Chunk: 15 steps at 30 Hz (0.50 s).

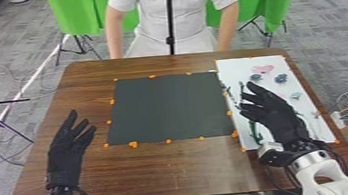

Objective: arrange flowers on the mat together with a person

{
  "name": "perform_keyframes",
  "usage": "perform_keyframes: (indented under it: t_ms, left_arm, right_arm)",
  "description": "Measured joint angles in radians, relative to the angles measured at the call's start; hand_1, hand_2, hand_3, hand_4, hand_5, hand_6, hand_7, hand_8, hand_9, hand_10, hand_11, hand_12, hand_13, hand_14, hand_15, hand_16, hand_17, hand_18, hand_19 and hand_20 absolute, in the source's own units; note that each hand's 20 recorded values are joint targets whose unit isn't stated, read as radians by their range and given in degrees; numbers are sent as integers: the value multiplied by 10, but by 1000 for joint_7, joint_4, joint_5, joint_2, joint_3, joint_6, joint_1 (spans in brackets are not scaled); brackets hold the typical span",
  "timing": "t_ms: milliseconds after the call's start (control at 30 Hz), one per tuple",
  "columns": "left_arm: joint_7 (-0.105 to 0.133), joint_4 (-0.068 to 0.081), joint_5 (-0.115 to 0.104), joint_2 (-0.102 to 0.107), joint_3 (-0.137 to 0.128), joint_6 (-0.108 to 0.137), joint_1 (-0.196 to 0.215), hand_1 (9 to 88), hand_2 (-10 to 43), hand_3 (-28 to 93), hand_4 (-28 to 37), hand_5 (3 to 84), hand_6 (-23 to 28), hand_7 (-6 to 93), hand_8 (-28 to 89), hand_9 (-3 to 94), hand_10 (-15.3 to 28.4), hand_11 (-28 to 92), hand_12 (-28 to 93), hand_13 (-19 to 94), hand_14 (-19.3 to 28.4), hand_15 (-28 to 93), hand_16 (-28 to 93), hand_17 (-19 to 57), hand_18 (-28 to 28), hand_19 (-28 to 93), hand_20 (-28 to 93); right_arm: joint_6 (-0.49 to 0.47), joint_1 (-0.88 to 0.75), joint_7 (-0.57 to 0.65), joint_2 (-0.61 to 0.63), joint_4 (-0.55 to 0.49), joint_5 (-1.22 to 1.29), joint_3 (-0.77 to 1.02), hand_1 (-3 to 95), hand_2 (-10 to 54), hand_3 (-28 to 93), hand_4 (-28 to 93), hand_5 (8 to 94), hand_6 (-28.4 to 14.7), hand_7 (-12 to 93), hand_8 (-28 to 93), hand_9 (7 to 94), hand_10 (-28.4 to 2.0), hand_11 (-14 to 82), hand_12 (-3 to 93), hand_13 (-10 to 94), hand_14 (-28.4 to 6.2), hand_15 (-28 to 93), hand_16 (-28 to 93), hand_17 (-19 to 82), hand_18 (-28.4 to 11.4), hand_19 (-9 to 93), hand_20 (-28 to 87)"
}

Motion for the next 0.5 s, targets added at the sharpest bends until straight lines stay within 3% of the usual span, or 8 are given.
perform_keyframes:
  t_ms: [500]
  left_arm:
    - [-3,0,1,-1,0,0,0,215,52,770,-283,302,20,107,-95,306,147,137,108,234,197,283,-33,-98,254,484,37]
  right_arm:
    - [8,2,0,5,0,0,-3,218,84,681,-264,385,54,108,-105,408,-100,47,167,292,-183,58,283,50,-219,250,176]
